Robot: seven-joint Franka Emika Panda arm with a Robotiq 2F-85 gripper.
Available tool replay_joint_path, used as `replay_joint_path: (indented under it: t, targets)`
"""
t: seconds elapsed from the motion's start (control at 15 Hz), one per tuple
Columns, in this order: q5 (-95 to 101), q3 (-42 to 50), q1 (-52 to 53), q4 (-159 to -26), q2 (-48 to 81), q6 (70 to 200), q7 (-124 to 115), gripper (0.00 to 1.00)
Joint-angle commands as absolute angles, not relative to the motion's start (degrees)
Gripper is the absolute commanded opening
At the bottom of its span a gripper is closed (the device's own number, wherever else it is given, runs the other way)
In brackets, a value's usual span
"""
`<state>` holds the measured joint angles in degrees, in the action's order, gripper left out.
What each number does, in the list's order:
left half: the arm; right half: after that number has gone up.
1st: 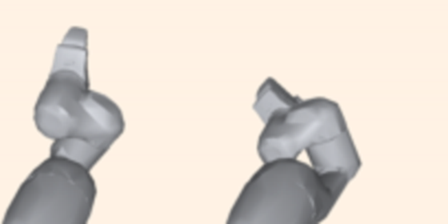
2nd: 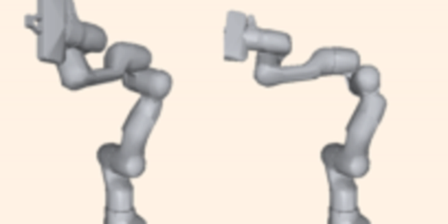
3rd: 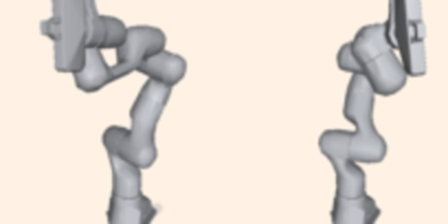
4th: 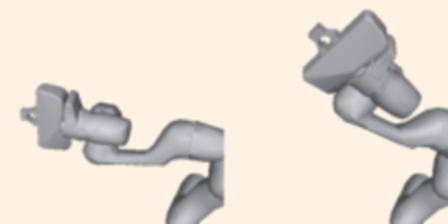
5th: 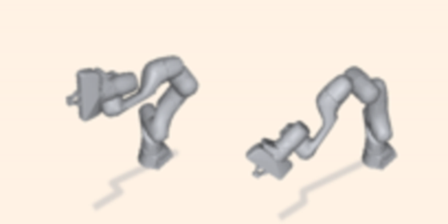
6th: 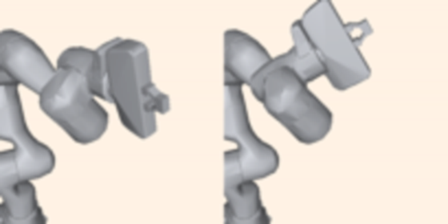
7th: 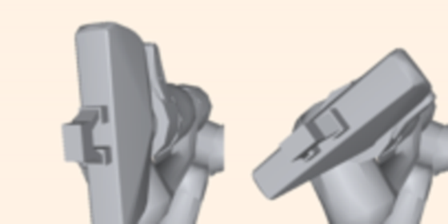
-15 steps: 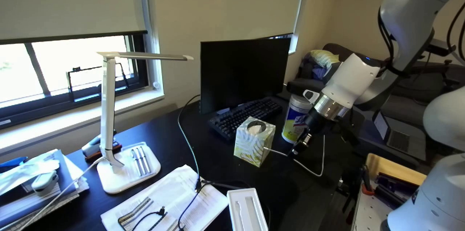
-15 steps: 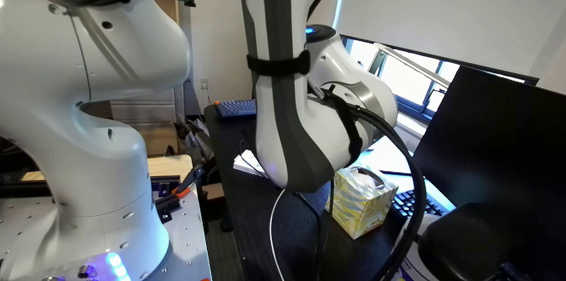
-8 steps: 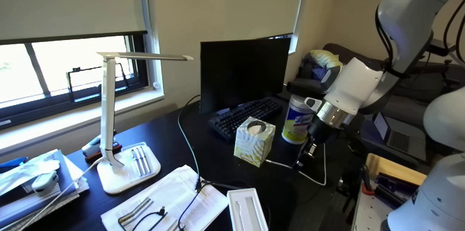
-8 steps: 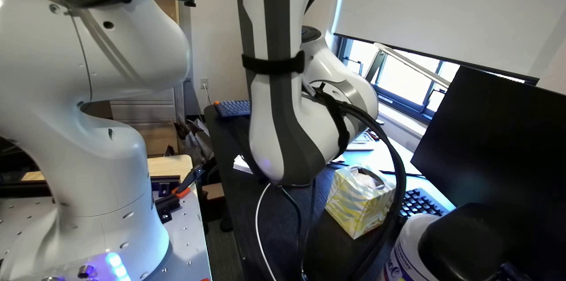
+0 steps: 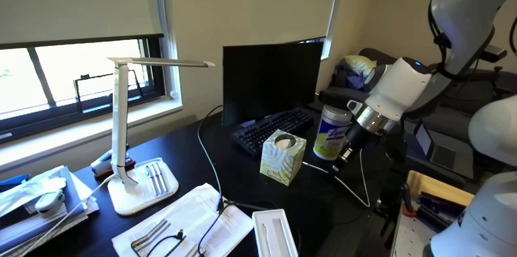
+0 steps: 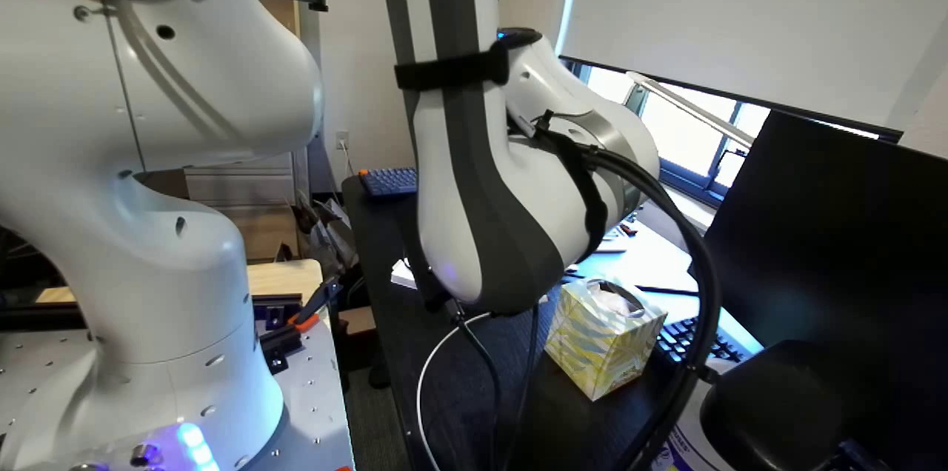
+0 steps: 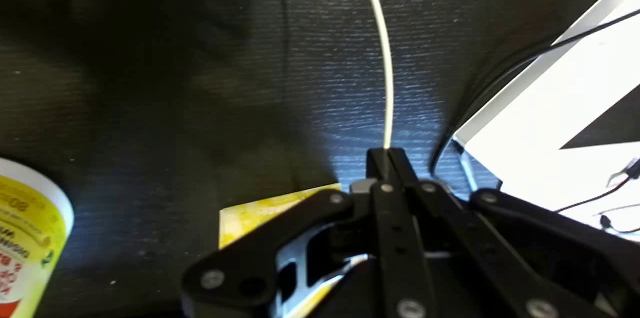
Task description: Pick up the white charger and move it from the left side of the laptop to the right side
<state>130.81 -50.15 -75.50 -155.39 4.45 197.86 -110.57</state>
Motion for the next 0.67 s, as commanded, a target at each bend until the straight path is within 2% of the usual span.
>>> replay_joint_path:
  t: [0.0,0.6]
  targets:
    - [131.7,-50.0,-80.3,-154.3,2.5,197.8,-114.9,0.0]
    - [140.5,-40.6,-90.4,-153.8,0.2,198.0,-116.6,0.0]
